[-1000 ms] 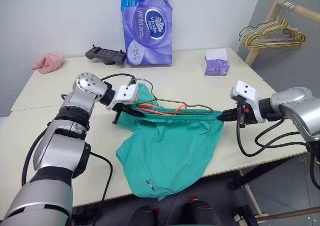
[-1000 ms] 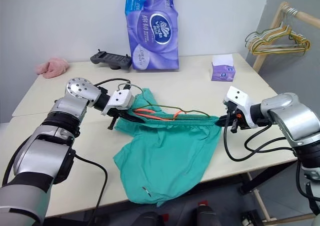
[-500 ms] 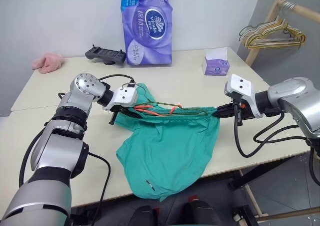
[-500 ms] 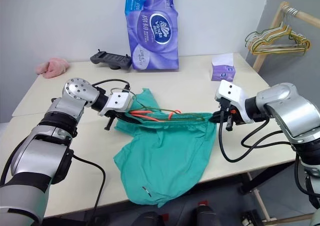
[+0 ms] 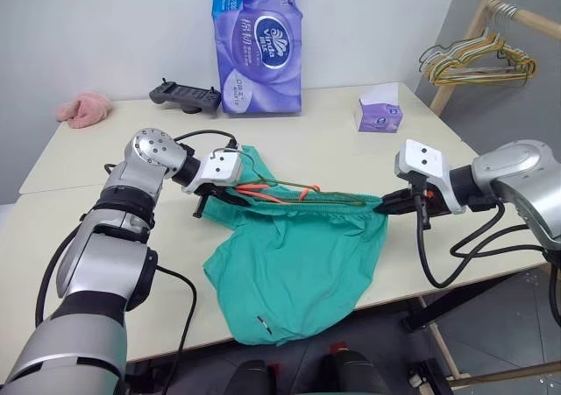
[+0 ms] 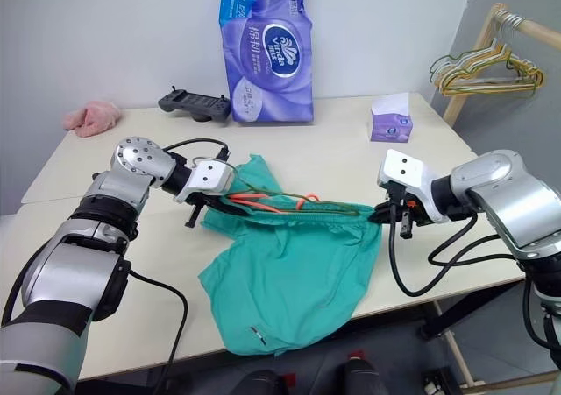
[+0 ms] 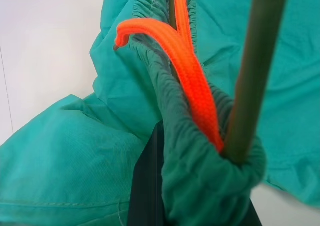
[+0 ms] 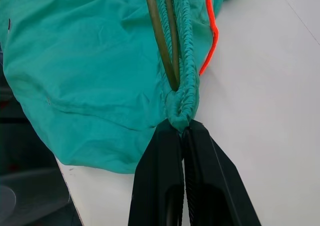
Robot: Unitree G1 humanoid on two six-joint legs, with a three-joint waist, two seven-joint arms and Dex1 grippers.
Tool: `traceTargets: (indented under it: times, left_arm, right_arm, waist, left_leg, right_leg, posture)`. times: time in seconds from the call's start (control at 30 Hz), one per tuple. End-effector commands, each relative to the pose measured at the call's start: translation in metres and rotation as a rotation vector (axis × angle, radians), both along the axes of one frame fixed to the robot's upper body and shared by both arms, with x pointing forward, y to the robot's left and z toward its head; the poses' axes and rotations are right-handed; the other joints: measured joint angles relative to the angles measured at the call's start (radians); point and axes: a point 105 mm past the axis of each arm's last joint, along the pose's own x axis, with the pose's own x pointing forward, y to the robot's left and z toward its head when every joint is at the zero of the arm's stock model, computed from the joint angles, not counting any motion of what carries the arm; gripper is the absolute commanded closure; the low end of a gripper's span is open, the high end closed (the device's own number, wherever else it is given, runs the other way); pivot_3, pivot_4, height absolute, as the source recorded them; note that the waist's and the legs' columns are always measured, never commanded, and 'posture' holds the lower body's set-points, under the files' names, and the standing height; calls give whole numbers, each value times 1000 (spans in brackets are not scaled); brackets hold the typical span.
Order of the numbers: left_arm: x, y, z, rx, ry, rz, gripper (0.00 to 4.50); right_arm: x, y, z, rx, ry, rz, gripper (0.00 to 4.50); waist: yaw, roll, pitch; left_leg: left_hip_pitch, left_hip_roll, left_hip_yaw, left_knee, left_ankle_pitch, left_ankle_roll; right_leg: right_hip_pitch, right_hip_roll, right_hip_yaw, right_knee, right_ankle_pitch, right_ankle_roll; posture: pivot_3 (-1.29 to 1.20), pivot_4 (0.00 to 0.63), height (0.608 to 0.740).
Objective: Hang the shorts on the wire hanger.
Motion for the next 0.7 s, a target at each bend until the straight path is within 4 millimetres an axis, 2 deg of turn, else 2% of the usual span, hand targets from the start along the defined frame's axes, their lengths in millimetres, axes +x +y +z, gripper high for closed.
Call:
traceTargets:
  times: [0.03, 0.5, 0.7]
  left_arm:
    - [5, 8, 14, -17, -44, 45, 4500]
    - [6, 10, 11, -3, -47, 54, 4500]
    - [-2, 19, -3, 89, -4, 26, 4500]
  right_arm:
    - [0, -10, 7, -25, -33, -24, 4482]
    - [4, -14, 5, -28, -34, -41, 4482]
    - [7, -1, 21, -3, -84, -16, 4482]
  waist:
    - [0, 0, 0]
    - [0, 0, 0]
    - [-1, 0, 0]
  left_leg:
    - [0, 0, 0, 0, 0, 0]
    - [0, 0, 0, 0, 0, 0]
    - [0, 0, 0, 0, 0, 0]
  right_leg:
    - [0, 0, 0, 0, 0, 0]
    - [0, 0, 0, 0, 0, 0]
    - [0, 0, 0, 0, 0, 0]
  posture:
    - [11, 36, 740]
    - [12, 45, 740]
    - [4, 48, 740]
